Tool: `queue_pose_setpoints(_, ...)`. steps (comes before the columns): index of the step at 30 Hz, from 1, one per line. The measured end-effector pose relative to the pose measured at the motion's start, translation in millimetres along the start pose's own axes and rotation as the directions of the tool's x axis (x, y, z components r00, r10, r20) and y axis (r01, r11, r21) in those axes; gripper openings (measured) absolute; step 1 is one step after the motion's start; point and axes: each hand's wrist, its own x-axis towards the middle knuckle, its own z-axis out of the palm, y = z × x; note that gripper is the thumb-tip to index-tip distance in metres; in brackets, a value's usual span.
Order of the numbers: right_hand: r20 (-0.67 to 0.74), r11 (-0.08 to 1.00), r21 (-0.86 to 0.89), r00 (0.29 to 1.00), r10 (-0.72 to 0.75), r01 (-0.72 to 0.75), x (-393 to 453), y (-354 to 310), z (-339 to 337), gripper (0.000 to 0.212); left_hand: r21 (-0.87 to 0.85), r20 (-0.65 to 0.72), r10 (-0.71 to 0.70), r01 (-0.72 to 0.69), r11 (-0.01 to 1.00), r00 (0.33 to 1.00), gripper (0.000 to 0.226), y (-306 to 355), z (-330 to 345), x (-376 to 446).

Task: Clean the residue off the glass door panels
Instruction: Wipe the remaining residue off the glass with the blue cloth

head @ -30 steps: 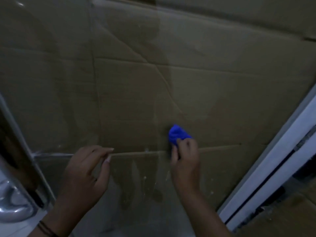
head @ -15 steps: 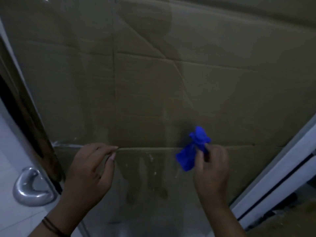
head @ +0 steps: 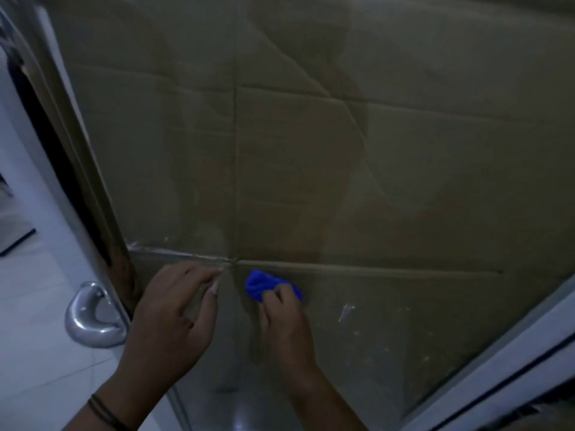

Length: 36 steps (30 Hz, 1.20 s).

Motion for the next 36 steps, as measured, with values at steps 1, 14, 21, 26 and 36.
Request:
queue_pose_setpoints(1, 0.040, 0.999, 0.034, 0.999, -0.010, 0.009, -1, -1, 0, 0.014, 0.004, 0.000, -0.005, 0.005, 1.000, 1.000, 0.022, 1, -1, -2)
queue_pose_setpoints(14, -0.583, 0.993, 0.084, 0.804, 0.118, -0.085, 16, 40, -98, 0.008, 0.086, -0.006, -0.095, 0.095, 0.992, 0.995, 0.017, 12, -33, -15)
queue_pose_setpoints(21, -0.363, 0.994, 0.083, 0.927, 0.092, -0.066, 9, -3, -23, 0.016, -0.119, -0.028, -0.212, 0.207, 0.971, 0.977, 0.016, 7, -58, -8)
queue_pose_setpoints(26, 0.125, 0.958, 0.223, 0.980, 0.157, -0.182, -1, -46, 45, 0.012, -0.307, 0.050, -0.209, 0.214, 0.927, 0.977, 0.015, -2, -76, 2)
queue_pose_setpoints(36, -0.598, 0.996, 0.094, 0.799, 0.064, -0.009, 31, -73, -15, 0.007, -0.516, 0.171, -0.298, 0.343, 0.785, 0.939, 0.026, -30, -85, -7)
